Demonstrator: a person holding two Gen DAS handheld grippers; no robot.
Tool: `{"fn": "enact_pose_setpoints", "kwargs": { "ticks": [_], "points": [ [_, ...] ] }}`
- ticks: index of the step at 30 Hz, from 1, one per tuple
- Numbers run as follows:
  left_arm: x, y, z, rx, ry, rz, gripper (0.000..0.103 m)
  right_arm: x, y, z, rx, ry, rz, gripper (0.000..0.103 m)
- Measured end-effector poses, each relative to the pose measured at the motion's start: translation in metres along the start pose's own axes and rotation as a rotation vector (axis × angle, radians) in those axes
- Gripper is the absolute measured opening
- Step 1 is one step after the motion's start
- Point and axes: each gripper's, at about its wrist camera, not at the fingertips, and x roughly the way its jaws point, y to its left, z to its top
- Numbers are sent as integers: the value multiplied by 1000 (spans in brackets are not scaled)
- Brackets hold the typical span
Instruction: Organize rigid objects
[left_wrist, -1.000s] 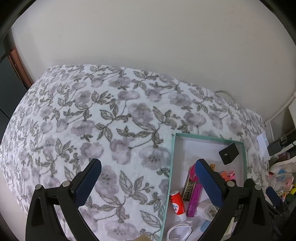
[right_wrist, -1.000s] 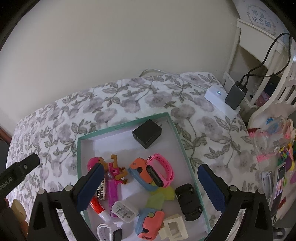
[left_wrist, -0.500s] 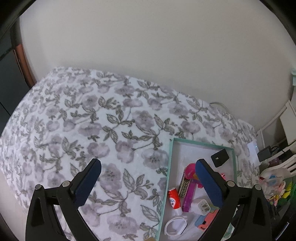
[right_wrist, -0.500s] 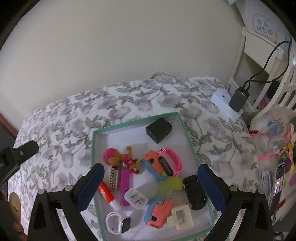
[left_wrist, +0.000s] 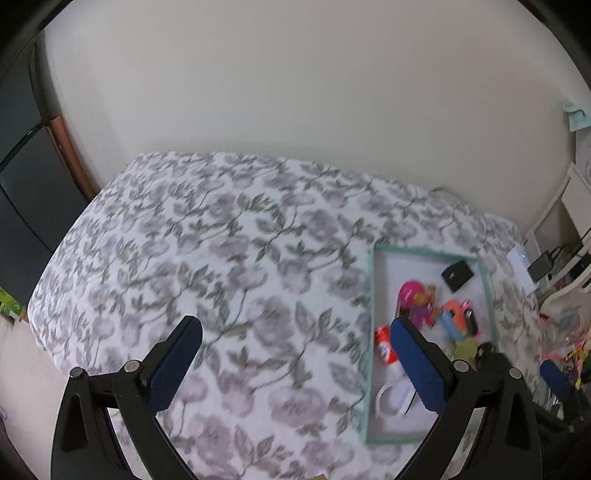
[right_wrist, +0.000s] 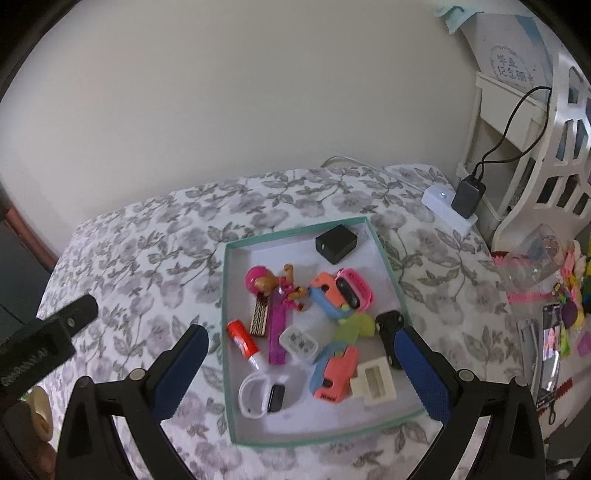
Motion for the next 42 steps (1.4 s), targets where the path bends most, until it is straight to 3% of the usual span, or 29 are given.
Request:
{"fn": "enact_pose_setpoints", "kwargs": {
  "ticks": [15,23,42],
  "points": [
    [-11,26,-64,38,27,21,101,-36,2,-45,-15,-44,38,102],
    [-26,31,-75,43,-11,37,101,-40,-2,-56,-23,-42,10,102],
    [-21,36,-80,41,33,58,101,-29,5,-67,-79,6,-25,102]
  ]
}}
